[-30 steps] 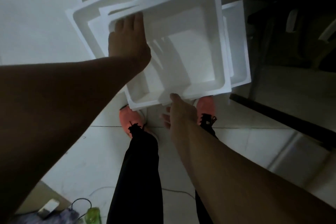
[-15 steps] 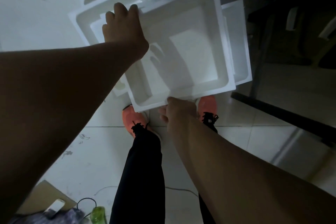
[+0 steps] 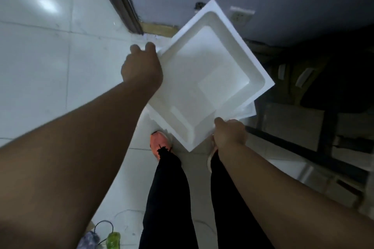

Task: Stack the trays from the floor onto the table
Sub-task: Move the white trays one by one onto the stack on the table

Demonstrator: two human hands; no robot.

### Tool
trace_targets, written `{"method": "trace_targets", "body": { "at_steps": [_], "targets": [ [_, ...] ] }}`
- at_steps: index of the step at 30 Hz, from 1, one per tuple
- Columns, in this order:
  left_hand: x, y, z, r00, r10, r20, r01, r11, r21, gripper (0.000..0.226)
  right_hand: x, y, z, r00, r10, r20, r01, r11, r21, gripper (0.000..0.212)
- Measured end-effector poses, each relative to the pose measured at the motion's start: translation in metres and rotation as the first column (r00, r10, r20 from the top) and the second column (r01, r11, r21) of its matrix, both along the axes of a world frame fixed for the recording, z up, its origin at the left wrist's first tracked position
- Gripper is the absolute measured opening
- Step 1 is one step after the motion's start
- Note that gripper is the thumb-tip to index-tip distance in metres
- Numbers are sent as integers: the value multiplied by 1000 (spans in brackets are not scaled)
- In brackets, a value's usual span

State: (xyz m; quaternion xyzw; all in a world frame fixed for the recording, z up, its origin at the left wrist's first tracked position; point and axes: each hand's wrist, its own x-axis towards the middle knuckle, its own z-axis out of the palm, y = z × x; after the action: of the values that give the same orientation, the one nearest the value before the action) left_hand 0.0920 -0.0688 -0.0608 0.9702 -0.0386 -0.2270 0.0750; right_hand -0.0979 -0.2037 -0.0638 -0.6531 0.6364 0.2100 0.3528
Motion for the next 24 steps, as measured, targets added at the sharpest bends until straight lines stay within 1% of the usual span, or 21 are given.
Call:
{"method": "trace_targets", "body": {
  "at_steps": [2, 4, 5, 6, 7, 8, 9, 12, 14, 16, 17, 18, 20, 24],
  "targets": [
    [0, 14, 38, 999, 25, -33, -25, 1000, -16, 38, 8, -12, 43, 996, 72, 55, -70, 997, -32, 29],
    [5, 29, 91, 1000, 22, -15, -23, 999, -37, 34, 20, -21, 95, 981, 145, 131, -134, 987, -91, 28],
    [-3, 34, 94, 998, 46, -52, -47, 998, -30, 31, 15, -24, 104, 975, 183, 125, -169, 979, -116, 28],
    [6, 45, 154, 998, 57, 3, -57, 996, -62, 29, 29, -24, 164, 956, 198, 217, -169, 975, -143, 28],
    [0, 50, 171, 996, 79, -49, -81, 996, -49, 25, 30, -23, 181, 945, 196, 264, -168, 978, -124, 27],
    [0, 54, 189, 995, 90, -54, -93, 994, -57, 20, 36, -24, 201, 933, 198, 300, -166, 978, -129, 28],
    [1, 56, 193, 991, 112, -66, -116, 992, -51, 16, 40, -28, 204, 912, 233, 338, -191, 970, -152, 29],
    [-9, 69, 284, 989, 143, -24, -145, 981, -125, 13, 46, -30, 293, 847, 311, 430, -246, 948, -201, 29],
    [-6, 74, 324, 989, 149, 18, -143, 973, -183, 12, 54, -33, 329, 791, 386, 476, -295, 921, -256, 27],
    [-3, 84, 371, 980, 184, 69, -165, 962, -219, 13, 62, -34, 371, 741, 412, 530, -285, 908, -307, 23],
    [-3, 88, 393, 976, 195, 93, -168, 956, -238, 12, 65, -33, 392, 724, 439, 532, -294, 894, -338, 22],
    [-4, 92, 406, 973, 205, 108, -170, 948, -268, 12, 68, -34, 405, 705, 469, 532, -314, 879, -358, 20],
    [-7, 104, 450, 955, 233, 185, -161, 927, -339, 13, 73, -32, 446, 642, 512, 572, -310, 855, -416, 19],
    [-12, 119, 507, 922, 237, 306, -102, 912, -397, 17, 84, -32, 503, 511, 613, 603, -303, 785, -541, 16]
  ]
}}
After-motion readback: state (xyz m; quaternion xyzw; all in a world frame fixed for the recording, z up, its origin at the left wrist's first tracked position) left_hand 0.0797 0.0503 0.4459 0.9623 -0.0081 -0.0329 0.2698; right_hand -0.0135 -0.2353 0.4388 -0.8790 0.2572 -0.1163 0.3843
